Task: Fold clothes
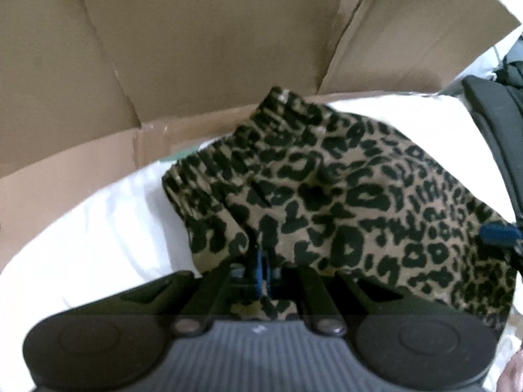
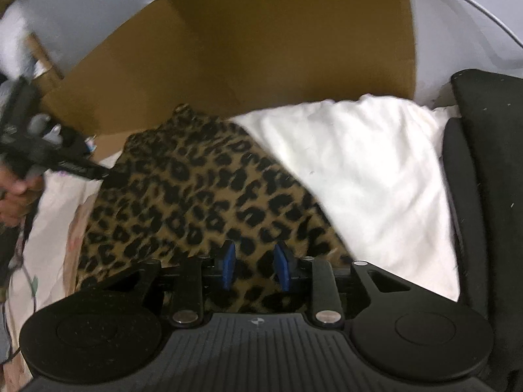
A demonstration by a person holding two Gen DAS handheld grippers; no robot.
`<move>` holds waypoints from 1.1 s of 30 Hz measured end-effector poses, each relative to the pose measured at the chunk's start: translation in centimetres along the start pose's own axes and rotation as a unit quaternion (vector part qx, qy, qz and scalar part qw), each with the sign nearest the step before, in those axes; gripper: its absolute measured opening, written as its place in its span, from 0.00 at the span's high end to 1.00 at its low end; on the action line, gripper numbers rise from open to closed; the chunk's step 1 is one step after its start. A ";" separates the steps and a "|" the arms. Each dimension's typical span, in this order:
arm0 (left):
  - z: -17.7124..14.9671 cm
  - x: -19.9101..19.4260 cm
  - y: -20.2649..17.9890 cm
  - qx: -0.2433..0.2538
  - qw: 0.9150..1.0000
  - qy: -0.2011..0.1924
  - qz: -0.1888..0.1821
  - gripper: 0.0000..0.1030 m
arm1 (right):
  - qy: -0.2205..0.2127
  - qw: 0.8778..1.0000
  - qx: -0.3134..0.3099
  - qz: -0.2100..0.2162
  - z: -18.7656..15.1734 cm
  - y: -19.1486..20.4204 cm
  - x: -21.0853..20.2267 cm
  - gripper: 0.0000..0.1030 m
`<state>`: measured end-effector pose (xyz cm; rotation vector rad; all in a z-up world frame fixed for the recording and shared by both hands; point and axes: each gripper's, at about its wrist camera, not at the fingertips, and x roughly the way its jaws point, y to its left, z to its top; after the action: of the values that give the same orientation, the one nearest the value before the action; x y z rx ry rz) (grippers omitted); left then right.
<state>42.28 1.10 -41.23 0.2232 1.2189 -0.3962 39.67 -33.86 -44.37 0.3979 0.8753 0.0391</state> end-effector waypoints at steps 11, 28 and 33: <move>0.0 -0.6 -0.2 0.011 1.000 -0.004 0.017 0.96 | 0.011 0.999 -0.003 -0.046 -2.4 -2.8 -2.3 0.66; -6.5 -3.0 -3.4 -0.002 1.000 -0.008 -0.019 0.94 | -0.001 0.999 0.012 -0.033 -4.6 -1.7 -4.9 0.64; -8.0 -2.0 -4.0 -0.006 1.000 0.001 -0.011 0.94 | 0.007 0.998 0.013 -0.053 -5.3 -2.8 -5.2 0.65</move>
<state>33.16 0.83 -41.81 0.1995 1.2257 -0.4079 31.99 -35.74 -44.56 0.3743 0.9107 -0.0674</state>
